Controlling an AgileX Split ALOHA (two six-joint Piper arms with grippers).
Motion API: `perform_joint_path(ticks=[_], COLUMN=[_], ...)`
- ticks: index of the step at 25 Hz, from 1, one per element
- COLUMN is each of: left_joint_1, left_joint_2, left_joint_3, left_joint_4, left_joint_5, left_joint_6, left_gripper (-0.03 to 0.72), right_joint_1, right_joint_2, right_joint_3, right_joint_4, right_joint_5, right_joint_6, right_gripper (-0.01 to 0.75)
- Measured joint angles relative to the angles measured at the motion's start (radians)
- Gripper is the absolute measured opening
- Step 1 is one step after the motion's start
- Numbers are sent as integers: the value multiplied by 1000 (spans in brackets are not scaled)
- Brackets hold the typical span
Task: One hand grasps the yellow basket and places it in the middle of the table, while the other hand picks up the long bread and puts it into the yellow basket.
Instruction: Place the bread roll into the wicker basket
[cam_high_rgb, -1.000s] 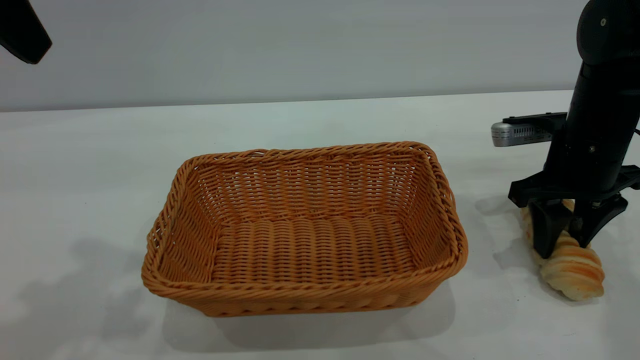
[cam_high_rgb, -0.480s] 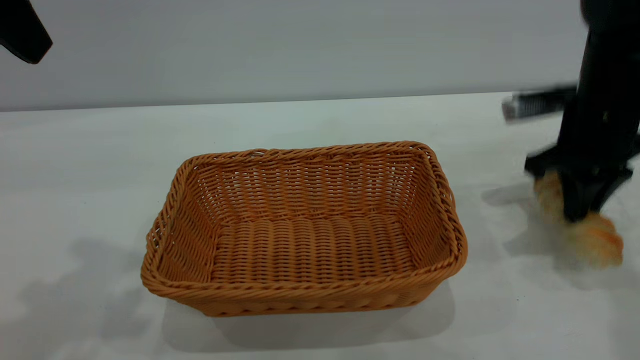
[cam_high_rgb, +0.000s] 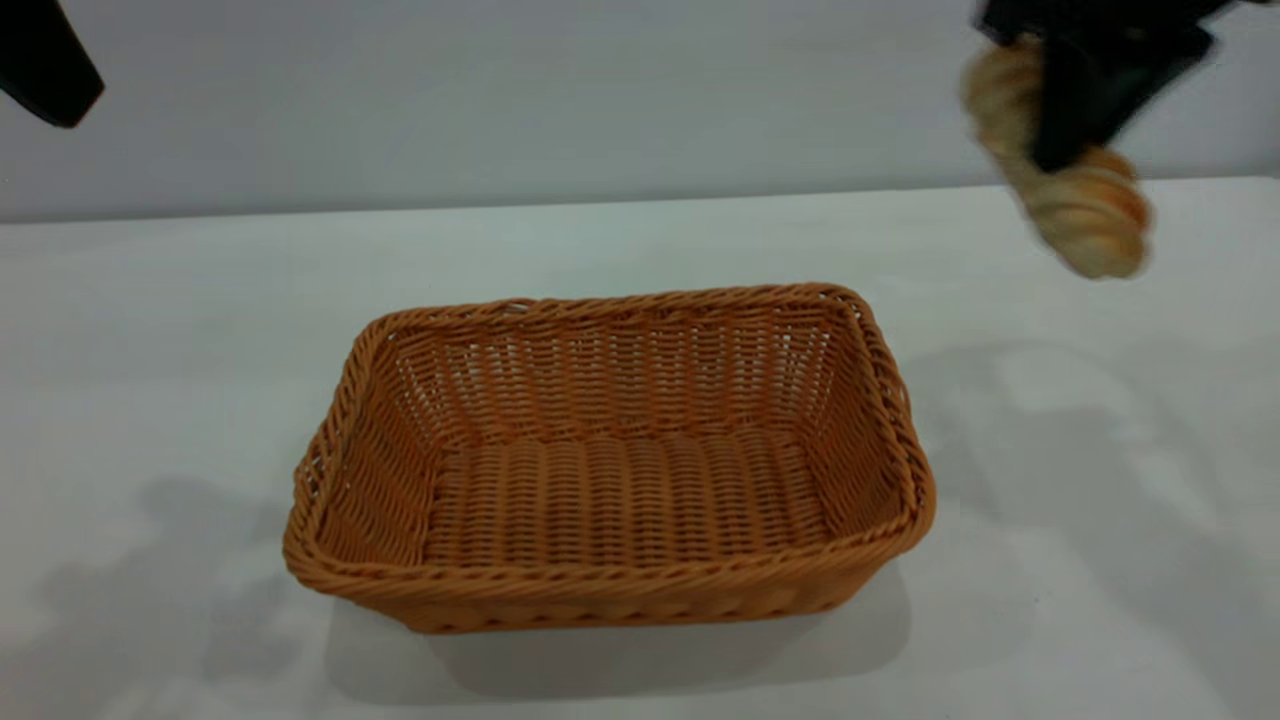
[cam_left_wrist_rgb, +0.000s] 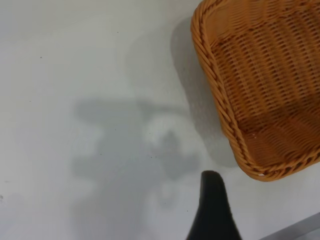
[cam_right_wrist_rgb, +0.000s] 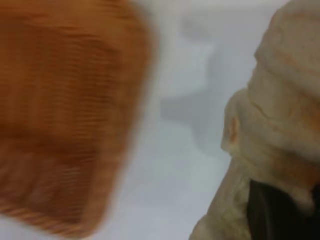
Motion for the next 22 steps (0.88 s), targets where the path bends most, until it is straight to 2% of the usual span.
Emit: perform_joint_path(ticks=[6,11,14,22], left_joint_1=[0,0,0,0], left_joint_2=[0,0,0,0], left_joint_3=[1,1,1,1], left_joint_4=[-9,-42,-44,-44], left_joint_5=[0,1,1,6], left_joint_6=[0,1,0,0], left_gripper=[584,584,584,584], right_joint_1=[171,266,288,290], right_joint_2=[0,3,28,154], right_joint_3=[0,0,0,0], right_joint_4=[79,123,153,234], right_joint_5=[-41,-126,-152,-225], right_joint_6=[-50,-89,-110,-173], right_gripper=[47,48,45,45])
